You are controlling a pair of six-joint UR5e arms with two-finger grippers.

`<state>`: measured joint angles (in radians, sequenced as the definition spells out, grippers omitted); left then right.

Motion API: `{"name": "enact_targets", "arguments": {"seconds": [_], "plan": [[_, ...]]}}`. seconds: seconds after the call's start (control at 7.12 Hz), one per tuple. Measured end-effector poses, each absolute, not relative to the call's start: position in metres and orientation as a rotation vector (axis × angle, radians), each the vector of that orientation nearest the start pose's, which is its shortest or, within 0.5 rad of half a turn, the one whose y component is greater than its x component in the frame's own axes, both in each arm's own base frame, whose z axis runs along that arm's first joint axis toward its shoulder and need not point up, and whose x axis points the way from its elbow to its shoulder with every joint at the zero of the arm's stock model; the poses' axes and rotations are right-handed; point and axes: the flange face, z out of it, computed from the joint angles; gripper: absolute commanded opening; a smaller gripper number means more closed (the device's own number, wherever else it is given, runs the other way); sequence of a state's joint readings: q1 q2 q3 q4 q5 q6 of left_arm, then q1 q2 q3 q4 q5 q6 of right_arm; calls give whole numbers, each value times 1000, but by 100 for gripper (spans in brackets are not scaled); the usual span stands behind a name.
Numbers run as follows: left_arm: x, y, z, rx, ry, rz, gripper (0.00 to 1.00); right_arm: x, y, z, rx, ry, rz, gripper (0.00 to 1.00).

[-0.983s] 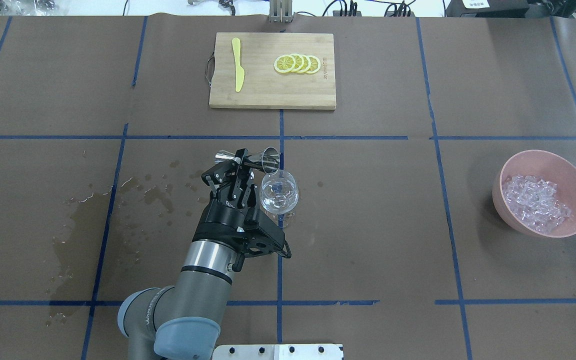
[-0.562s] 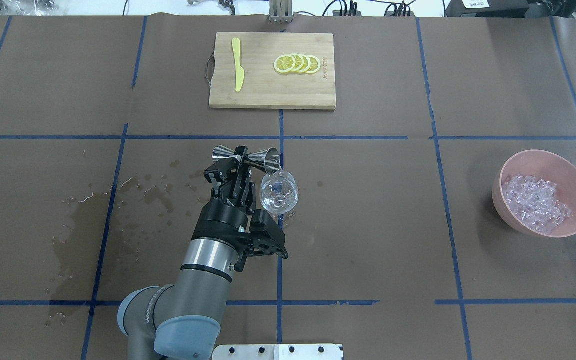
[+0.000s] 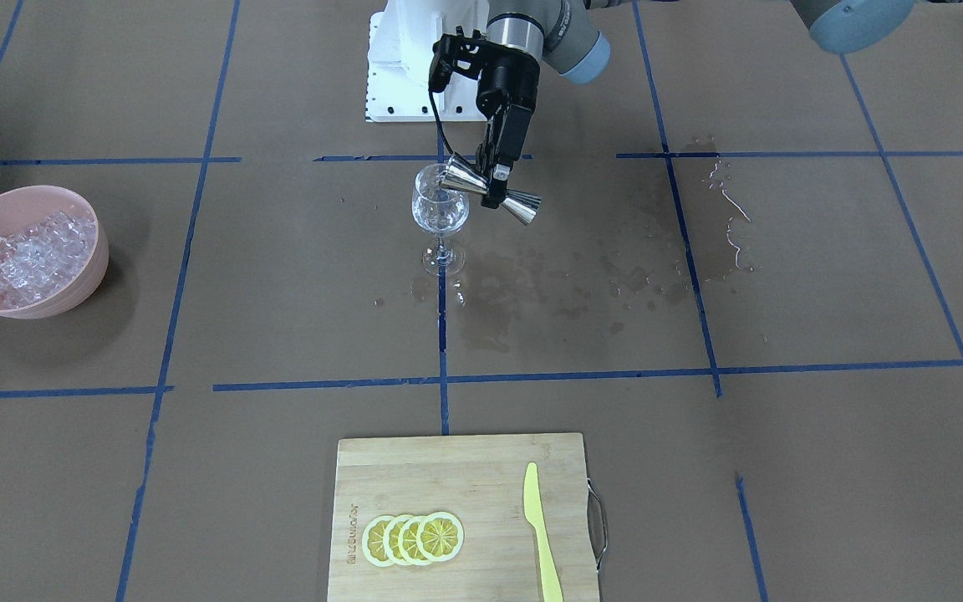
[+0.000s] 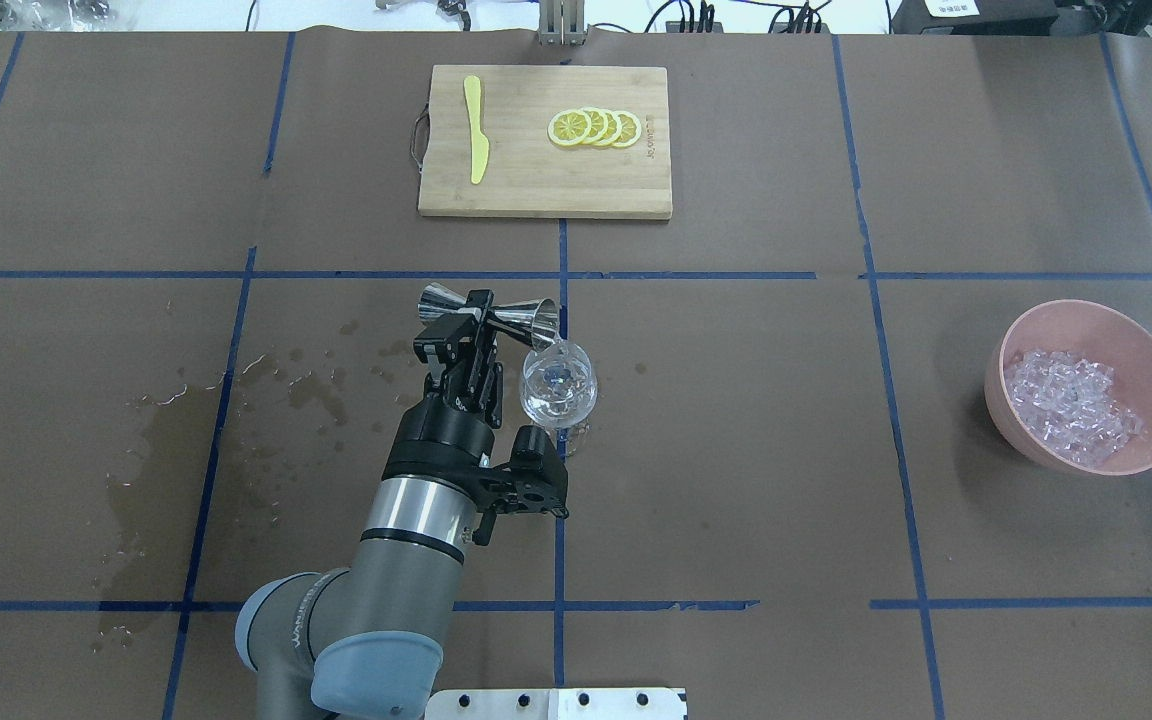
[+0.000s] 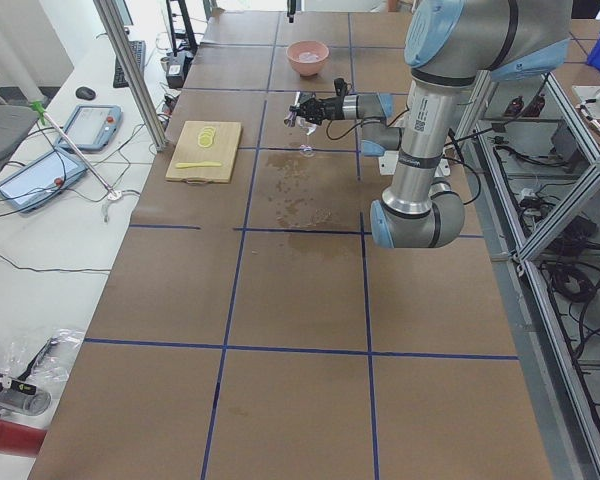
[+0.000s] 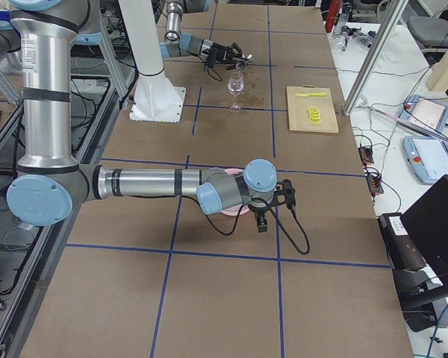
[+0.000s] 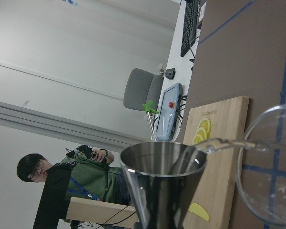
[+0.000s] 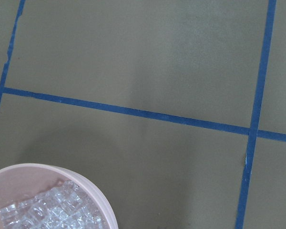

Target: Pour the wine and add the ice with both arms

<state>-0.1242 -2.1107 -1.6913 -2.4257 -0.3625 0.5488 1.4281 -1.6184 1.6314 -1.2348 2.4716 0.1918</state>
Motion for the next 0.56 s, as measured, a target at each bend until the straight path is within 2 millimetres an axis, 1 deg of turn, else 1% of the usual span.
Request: {"name": "enact_targets", "arguments": {"seconds": [0.56], "plan": [[537, -296, 189, 1522, -472, 777, 0, -15, -490, 605, 173, -934, -113, 100]]}}
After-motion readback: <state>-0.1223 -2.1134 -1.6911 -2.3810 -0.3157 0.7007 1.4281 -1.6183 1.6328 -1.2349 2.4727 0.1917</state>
